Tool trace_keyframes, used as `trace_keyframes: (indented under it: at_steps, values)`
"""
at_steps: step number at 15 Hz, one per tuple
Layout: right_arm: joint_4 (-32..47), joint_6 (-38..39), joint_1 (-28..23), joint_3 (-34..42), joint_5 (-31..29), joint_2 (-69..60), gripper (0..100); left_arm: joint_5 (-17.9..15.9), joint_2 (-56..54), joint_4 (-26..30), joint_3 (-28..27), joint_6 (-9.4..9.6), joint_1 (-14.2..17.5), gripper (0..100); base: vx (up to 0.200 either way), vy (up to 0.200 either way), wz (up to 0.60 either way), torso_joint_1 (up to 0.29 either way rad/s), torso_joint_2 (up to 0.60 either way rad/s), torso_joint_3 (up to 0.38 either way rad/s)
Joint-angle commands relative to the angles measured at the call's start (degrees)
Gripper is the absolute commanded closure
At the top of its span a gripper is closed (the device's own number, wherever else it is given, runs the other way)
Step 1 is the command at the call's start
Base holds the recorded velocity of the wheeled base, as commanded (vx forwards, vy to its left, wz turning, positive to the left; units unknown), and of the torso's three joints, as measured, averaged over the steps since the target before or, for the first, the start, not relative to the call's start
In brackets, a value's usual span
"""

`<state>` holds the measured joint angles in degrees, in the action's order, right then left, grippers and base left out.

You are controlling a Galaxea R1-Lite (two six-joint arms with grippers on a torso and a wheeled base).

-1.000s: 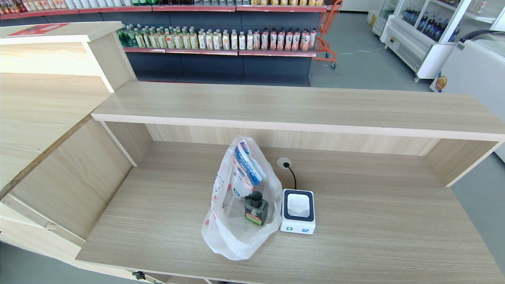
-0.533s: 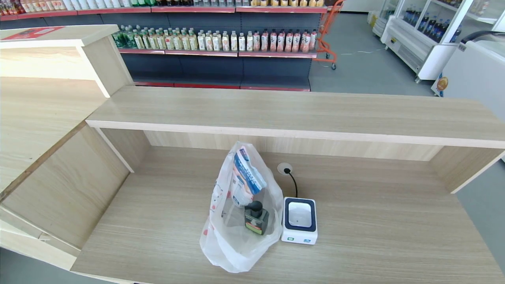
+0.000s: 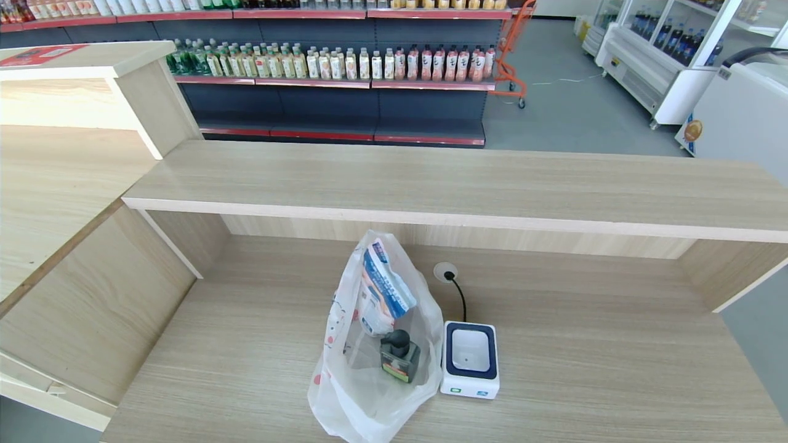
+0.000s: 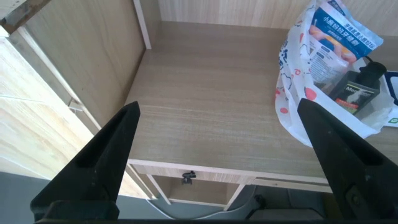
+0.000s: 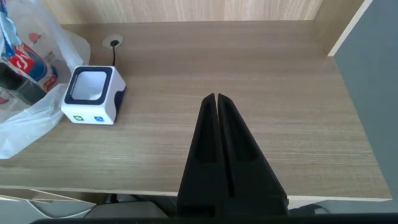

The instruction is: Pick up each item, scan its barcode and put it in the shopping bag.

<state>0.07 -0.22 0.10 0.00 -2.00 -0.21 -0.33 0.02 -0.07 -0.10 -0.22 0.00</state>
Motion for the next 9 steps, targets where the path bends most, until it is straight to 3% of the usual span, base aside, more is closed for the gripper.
trace_keyframes:
  at_steps: [1, 9]
  values:
    - [0.01, -0.04, -0.01, 0.0, -0.02, 0.21, 100, -0.02, -0.02, -0.01, 0.01, -0.04, 0.0, 0, 0.0, 0.0, 0.0, 0.0, 0.0, 0.0]
    - [0.01, -0.04, 0.08, 0.0, -0.02, 0.21, 100, -0.02, -0.02, -0.01, 0.01, -0.04, 0.0, 0, 0.0, 0.0, 0.0, 0.0, 0.0, 0.0]
